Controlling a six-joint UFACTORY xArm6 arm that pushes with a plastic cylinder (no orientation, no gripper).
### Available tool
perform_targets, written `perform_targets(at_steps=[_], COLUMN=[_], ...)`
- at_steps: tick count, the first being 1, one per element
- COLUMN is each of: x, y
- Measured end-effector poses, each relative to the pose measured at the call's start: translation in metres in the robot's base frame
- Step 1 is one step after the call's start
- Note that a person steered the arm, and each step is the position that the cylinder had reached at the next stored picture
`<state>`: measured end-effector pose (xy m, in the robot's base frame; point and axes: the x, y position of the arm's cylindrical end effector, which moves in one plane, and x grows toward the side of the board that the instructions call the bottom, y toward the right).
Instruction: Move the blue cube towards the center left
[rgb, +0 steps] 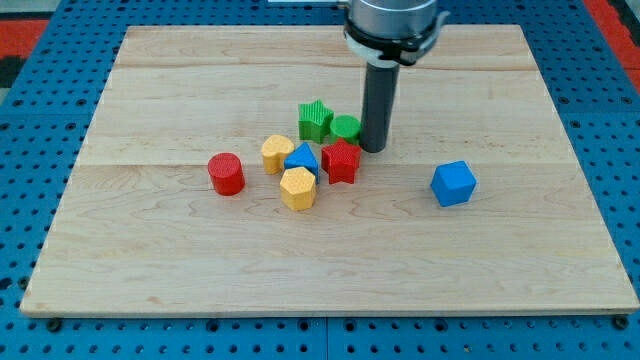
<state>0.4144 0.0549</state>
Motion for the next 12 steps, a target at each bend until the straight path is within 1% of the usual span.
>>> perform_targets(at_steps=[1, 2, 3, 4, 5, 6, 7, 8, 9, 10, 11, 12], x=[0.021, 0.079, 0.111, 0.136, 0.163, 0.171, 0.168, 0.182, 0.188, 0.147, 0.155, 0.181], y=[0.109, 0.099, 0.045, 0.065, 0.028, -0.048, -0.141, -0.144, -0.213, -0.225, -0.222, -0.195])
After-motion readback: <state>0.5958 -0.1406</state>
